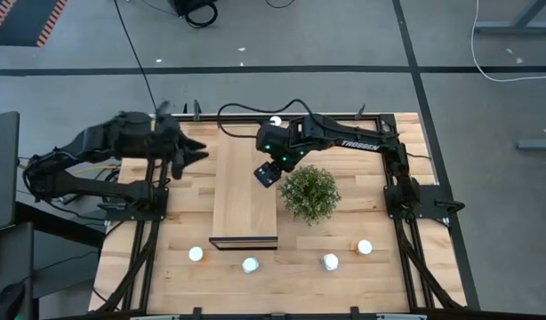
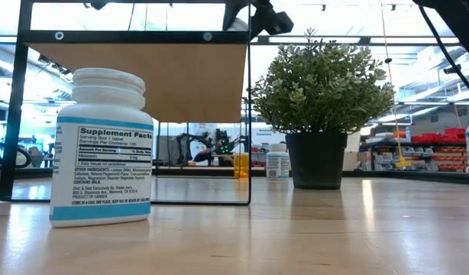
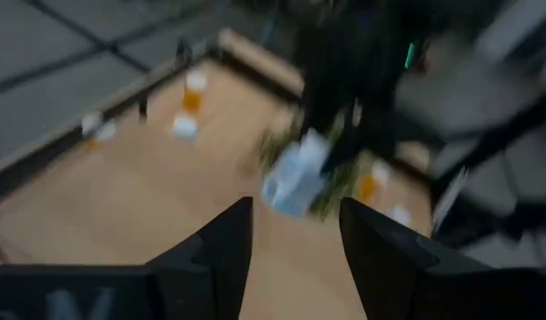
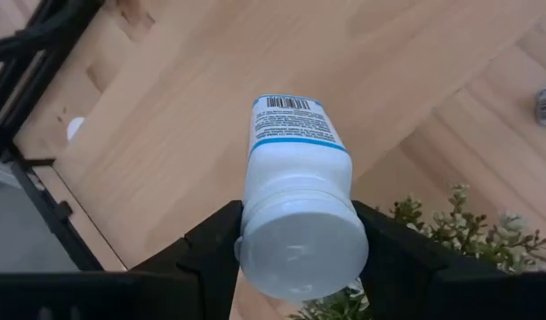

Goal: Pick and place medicine bottles onto shelf by color
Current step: Put the top right white pill bottle on the shelf

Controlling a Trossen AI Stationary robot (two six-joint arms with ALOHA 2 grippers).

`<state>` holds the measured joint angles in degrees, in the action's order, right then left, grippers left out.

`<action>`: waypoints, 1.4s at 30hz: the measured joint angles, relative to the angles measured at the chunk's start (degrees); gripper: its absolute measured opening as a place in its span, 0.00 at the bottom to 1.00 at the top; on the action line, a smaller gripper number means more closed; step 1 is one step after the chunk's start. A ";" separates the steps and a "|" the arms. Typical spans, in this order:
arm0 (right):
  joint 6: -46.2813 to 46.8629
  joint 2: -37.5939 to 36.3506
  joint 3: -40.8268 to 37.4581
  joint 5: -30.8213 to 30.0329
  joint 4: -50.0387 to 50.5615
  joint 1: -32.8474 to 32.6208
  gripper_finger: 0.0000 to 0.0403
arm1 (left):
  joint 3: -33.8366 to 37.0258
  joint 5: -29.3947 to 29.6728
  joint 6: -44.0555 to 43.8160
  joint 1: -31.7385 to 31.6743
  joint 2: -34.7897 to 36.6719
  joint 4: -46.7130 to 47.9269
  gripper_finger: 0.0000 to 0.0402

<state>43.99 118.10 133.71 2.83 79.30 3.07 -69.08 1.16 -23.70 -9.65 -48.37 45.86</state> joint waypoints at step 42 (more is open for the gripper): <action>-24.99 -0.09 0.00 -1.34 -8.78 -6.47 0.50 | 0.07 -12.25 12.00 6.40 -25.53 -13.60 0.80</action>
<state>19.00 118.02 133.71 1.50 70.52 -3.40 -69.01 -11.08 -11.71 -3.25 -73.91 32.25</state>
